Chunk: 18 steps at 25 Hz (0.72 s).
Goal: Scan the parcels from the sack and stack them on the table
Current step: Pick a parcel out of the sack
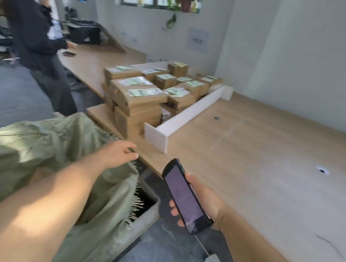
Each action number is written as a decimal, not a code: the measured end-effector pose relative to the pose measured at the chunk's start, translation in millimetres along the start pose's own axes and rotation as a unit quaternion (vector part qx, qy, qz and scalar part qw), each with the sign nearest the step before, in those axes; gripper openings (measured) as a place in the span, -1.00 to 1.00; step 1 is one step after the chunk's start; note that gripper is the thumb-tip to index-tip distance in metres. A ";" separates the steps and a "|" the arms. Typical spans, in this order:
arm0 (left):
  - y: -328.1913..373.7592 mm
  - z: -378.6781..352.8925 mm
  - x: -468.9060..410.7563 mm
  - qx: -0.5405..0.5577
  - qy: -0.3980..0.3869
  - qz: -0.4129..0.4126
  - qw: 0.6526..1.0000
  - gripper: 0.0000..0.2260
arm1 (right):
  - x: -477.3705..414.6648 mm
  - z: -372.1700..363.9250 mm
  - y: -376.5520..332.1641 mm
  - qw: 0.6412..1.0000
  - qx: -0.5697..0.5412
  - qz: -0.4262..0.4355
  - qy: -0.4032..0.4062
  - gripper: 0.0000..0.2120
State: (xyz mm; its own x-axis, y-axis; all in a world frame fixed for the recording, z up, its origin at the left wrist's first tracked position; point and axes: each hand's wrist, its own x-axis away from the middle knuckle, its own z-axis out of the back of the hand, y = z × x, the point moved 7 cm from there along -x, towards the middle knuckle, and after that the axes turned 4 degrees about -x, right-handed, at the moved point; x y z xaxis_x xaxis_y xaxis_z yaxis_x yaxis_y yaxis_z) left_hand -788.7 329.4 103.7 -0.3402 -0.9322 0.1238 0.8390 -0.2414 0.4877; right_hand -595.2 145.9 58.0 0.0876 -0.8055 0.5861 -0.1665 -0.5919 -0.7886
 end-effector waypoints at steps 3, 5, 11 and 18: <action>80.2 -42.6 -2.7 -0.016 -0.037 -0.059 0.997 -0.55 | 44.0 58.6 10.2 0.998 -0.024 0.029 0.048 -0.34; 131.6 -71.8 3.0 -0.020 -0.065 -0.089 0.994 -0.55 | 76.8 96.5 20.9 0.995 -0.038 0.044 0.078 -0.35; 306.3 -154.1 35.5 -0.063 -0.109 -0.214 0.969 -0.52 | 186.7 210.9 58.9 0.975 -0.089 0.090 0.181 -0.33; 489.6 -264.2 105.4 -0.080 -0.158 -0.348 0.921 -0.53 | 321.7 321.8 121.2 0.942 -0.135 0.123 0.283 -0.40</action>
State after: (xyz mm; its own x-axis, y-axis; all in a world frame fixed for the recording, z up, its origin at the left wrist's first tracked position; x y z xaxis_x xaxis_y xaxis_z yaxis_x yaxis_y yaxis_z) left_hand -301.7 41.7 127.2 -0.9042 -0.4178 0.0881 0.4148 -0.8104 0.4138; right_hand -271.1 -194.1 91.1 -0.5109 -0.7280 0.4571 -0.3638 -0.2987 -0.8823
